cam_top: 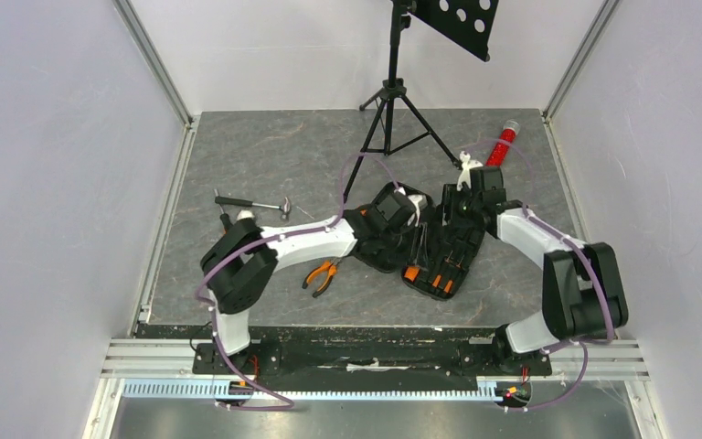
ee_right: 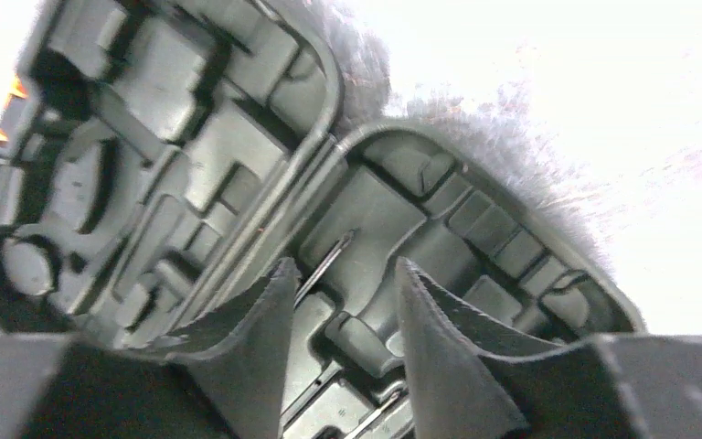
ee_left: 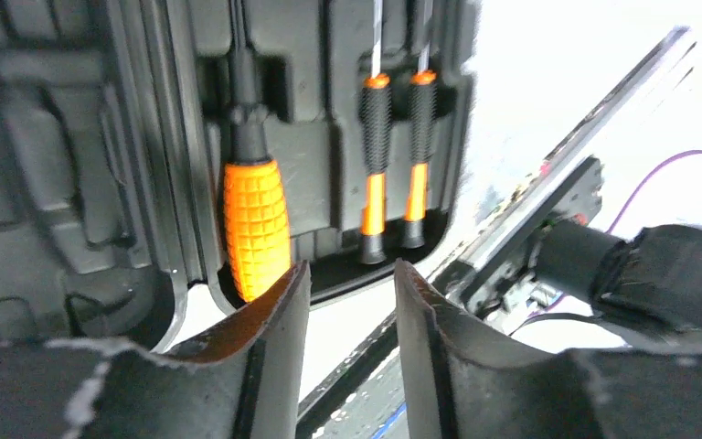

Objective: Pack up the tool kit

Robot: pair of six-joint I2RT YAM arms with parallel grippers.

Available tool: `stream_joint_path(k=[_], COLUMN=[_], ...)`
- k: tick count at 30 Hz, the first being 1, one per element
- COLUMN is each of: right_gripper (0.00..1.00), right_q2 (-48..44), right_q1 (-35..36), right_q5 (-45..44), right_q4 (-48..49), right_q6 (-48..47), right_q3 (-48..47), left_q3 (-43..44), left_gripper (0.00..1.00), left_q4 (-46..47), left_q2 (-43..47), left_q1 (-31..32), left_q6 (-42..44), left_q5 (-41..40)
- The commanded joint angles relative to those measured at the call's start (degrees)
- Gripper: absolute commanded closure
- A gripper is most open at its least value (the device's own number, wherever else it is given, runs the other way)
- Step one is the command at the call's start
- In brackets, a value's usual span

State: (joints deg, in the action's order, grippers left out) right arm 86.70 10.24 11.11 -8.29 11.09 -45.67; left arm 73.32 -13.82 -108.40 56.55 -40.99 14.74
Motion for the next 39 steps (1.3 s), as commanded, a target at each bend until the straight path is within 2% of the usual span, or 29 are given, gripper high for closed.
stream_joint_path(k=[1,6,11,16,22,25,29,36,39], right_gripper=[0.48,0.38,0.32,0.22,0.13,0.11,0.10,0.09,0.08], right_q2=[-8.1,-15.0,-20.7,-23.2,-28.3,-30.5,-32.8,-35.2,-35.9], right_q1=[-0.2,-0.1,2.6,9.8,10.7,10.6,10.7,10.7,10.7], right_q5=[-0.2,1.4,3.1,-3.4,-10.7,-14.2,-16.0,-16.0,-15.9], right_q4=[-2.6,-3.5,-3.1,-5.2,-6.7,-7.5,-7.0,-6.4,-5.7], right_q6=[-1.7,-1.6,-1.2,-0.5,1.2,1.2,1.6,1.0,0.9], right_q3=[-5.8,-2.9,3.4,8.1,13.9,14.0,14.0,14.5,15.6], left_q3=[5.4,4.4,-0.5,-2.7,-5.3,-6.0,-6.0,-3.2,-2.9], left_gripper=[0.52,0.40,0.28,0.18,0.13,0.13,0.15,0.18,0.19], left_q4=[-2.1,-8.1,-13.5,-20.4,-24.6,-24.7,-22.4,-20.4,-19.0], left_q2=[9.4,16.3,25.3,33.8,40.4,39.3,34.1,21.5,17.4], left_q1=[-1.4,-5.5,-13.9,-24.4,-36.5,-42.3,-47.9,-53.6,-56.4], left_q6=[3.4,5.6,8.7,13.2,17.4,17.6,13.1,2.7,0.6], left_q5=[-5.3,-10.8,-14.5,-20.9,-27.7,-27.1,-24.7,-32.0,-31.7])
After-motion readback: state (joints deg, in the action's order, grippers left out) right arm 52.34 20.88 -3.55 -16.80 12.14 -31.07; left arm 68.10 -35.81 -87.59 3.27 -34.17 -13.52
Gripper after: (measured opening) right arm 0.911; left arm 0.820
